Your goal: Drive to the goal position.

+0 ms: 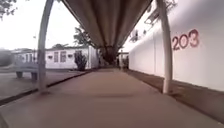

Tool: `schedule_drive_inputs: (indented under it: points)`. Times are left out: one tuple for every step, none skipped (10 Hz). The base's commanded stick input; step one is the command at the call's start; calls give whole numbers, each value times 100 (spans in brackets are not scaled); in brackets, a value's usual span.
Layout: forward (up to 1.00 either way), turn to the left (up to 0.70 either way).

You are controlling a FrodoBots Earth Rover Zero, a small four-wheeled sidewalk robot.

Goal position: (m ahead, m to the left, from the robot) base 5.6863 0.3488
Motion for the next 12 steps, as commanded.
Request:
schedule_drive_inputs:
  points:
    - [85, 0]
    - [85, 0]
    - [85, 0]
    - [85, 0]
    - [85, 0]
    - [85, 0]
    - [85, 0]
    - [85, 0]
    - [85, 0]
    - [85, 0]
    - [85, 0]
    - [85, 0]
